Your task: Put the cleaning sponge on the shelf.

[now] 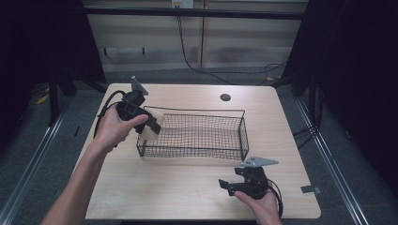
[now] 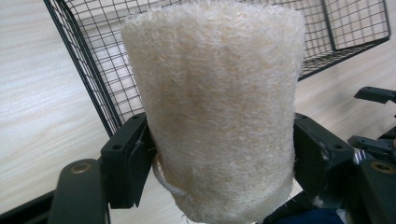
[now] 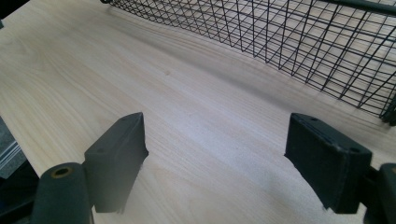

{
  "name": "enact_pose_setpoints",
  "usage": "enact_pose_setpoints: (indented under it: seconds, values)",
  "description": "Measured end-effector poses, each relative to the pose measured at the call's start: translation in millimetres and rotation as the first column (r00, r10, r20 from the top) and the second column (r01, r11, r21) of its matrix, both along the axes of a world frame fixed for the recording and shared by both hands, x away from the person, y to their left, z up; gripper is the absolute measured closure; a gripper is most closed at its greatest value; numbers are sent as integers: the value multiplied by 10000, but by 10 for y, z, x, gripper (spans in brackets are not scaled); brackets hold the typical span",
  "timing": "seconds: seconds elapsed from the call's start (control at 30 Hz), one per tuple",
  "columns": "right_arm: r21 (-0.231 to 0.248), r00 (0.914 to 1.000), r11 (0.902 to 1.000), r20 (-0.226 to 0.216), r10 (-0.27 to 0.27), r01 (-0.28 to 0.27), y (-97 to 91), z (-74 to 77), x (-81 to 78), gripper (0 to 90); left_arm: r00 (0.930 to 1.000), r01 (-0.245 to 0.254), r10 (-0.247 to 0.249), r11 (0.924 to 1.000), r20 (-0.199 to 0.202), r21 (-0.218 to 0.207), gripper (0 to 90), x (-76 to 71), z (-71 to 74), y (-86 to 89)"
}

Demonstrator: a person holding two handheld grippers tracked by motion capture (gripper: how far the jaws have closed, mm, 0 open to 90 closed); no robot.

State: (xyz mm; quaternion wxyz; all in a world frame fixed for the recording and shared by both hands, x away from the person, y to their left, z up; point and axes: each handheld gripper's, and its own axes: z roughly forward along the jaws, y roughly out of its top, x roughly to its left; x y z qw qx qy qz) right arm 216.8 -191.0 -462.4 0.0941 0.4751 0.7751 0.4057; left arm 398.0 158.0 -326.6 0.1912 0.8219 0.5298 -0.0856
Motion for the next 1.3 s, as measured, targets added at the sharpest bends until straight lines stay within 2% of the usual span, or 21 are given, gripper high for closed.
enact_pose_setpoints:
  seconds: [0.13,0.23,0.5,0.6,0.77,0.9,0.97,1.23,1.3]
  values:
    - [-1,10000,10000,-19,-11,11,2,0,-1,199,10000,56,-55,9997,-37,223,285,33,-54,-35]
    - [-2,10000,10000,-17,-1,1,2,1,-3,200,9998,-153,157,9996,-145,247,285,59,-86,-33]
    - [-16,10000,10000,-29,21,-21,6,-2,0,199,9991,-288,300,9987,-300,423,285,99,-169,-81]
    - [-12,10000,10000,-40,12,-12,7,-2,-2,199,9991,-291,311,9971,-274,707,285,114,-210,-107]
    - [10,10000,10000,-67,57,-57,7,-4,0,199,9964,-771,801,9924,-282,963,285,136,-268,-144]
    - [18,10000,10000,-76,61,-61,7,-3,-1,199,9960,-737,782,9926,-431,965,285,156,-321,-164]
    - [20,10000,10000,-73,59,-58,7,-3,-2,199,9946,-877,934,9899,-464,1115,285,169,-354,-161]
    - [34,9999,10000,-69,94,-93,6,-7,-1,200,9911,-1001,1090,9887,-765,1119,286,205,-473,-131]
    - [38,9999,9999,-65,98,-97,6,-7,-1,200,9901,-1121,1205,9875,-717,1111,286,209,-490,-134]
